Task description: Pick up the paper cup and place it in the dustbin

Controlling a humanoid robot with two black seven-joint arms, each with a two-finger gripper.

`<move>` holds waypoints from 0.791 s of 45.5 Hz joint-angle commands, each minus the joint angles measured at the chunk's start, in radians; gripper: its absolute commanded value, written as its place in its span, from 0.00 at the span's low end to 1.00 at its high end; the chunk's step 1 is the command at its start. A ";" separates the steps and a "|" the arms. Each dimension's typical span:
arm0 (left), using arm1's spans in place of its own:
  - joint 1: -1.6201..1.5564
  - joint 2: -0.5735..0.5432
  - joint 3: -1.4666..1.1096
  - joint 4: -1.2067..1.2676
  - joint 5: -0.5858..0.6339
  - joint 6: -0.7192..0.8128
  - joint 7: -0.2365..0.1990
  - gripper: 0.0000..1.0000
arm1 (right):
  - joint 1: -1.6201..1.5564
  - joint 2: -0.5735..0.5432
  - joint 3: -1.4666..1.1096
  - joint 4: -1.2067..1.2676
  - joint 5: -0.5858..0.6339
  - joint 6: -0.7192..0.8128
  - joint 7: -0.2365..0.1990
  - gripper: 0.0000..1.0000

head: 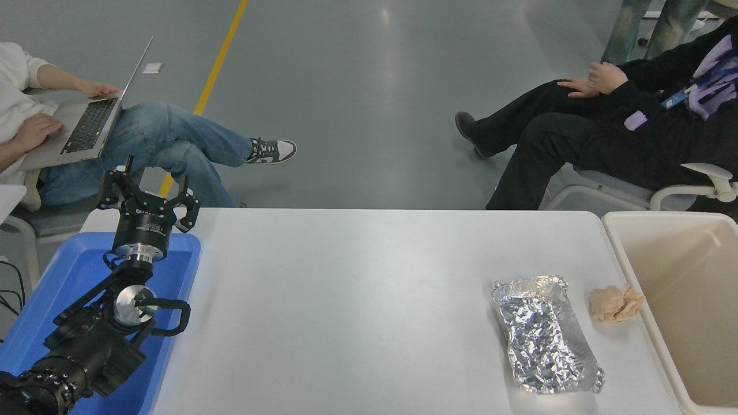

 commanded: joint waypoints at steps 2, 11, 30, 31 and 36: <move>0.000 -0.001 0.000 0.000 0.001 0.000 0.000 0.99 | 0.357 0.003 -0.345 0.328 0.000 0.014 0.000 1.00; 0.000 0.000 0.000 0.000 0.001 0.000 0.000 0.99 | 0.555 0.080 -0.400 0.397 0.006 0.259 0.000 1.00; 0.000 0.000 0.000 0.000 0.001 0.000 0.000 0.99 | 0.952 0.371 -0.397 0.402 0.019 0.847 0.000 1.00; 0.002 0.000 0.000 0.001 0.000 0.000 0.000 0.99 | 0.961 0.392 -0.394 0.404 0.029 0.847 0.000 1.00; 0.002 0.000 0.000 0.000 0.000 0.000 0.000 0.99 | 1.007 0.484 -0.388 0.404 0.091 0.847 0.000 1.00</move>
